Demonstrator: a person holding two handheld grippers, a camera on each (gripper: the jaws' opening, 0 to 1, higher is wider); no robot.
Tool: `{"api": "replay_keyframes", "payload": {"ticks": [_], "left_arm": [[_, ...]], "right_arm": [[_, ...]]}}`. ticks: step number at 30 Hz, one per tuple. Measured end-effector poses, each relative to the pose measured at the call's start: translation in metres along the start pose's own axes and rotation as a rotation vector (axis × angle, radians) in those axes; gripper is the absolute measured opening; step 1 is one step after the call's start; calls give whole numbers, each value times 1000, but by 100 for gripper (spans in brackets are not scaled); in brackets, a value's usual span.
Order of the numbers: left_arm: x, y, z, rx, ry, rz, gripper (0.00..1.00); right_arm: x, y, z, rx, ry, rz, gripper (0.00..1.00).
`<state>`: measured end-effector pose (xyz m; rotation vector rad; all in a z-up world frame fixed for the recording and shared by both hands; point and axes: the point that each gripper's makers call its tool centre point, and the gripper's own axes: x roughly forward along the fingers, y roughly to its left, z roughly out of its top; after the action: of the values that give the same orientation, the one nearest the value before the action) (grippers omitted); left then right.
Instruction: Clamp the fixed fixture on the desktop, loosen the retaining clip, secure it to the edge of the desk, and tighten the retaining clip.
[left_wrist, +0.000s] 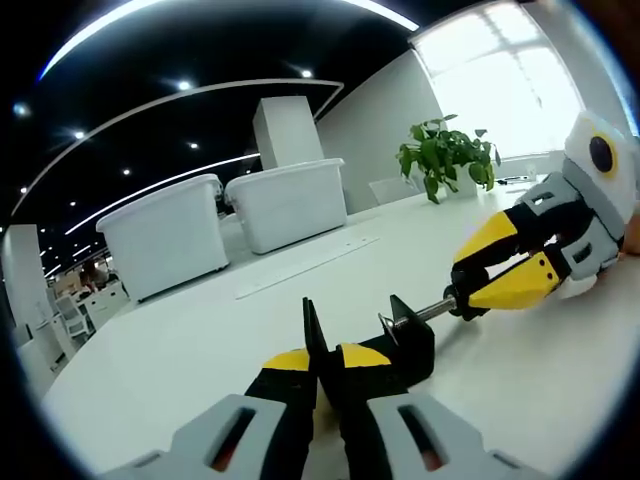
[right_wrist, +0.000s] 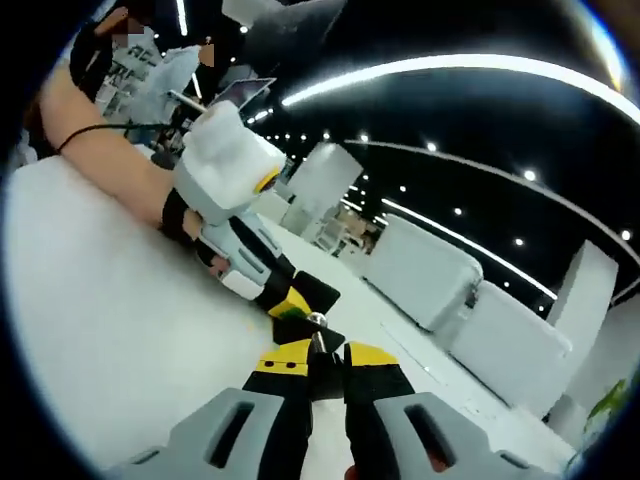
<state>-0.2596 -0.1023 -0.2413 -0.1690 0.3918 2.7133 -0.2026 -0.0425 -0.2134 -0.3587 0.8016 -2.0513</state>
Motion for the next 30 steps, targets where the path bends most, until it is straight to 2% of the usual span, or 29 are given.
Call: {"api": "replay_keyframes", "payload": {"ticks": [5, 7, 11, 13, 15, 17, 19, 20, 24, 30], "left_arm": [[1, 0, 1, -1, 2, 1, 8], [1, 0, 0, -3, 4, 1, 8], [1, -2, 0, -4, 5, -6, 8], [1, -2, 0, -3, 4, -7, 8], [0, -2, 0, -4, 4, -8, 8], [0, -2, 1, -3, 4, -8, 8], [0, -3, 1, -4, 4, -8, 8], [-1, -3, 1, -4, 4, -9, 8], [-1, -3, 0, -5, 5, -6, 8], [-2, -4, 0, -5, 4, -6, 8]], "right_arm": [[0, 2, 0, -77, 7, -5, 11], [1, -2, -2, -48, 11, -12, 12], [-2, -5, -5, 302, -7, 27, 27], [-3, -14, -12, 453, 15, 15, 31], [-1, -24, -23, 531, 38, 12, 31], [1, -24, -23, 575, 39, 24, 30], [4, -17, -24, 580, 52, 46, 28], [4, -11, -30, 557, 91, 57, 24], [2, -8, -24, 500, 49, 52, 23], [0, -1, -16, 253, 41, 29, 23]]}}
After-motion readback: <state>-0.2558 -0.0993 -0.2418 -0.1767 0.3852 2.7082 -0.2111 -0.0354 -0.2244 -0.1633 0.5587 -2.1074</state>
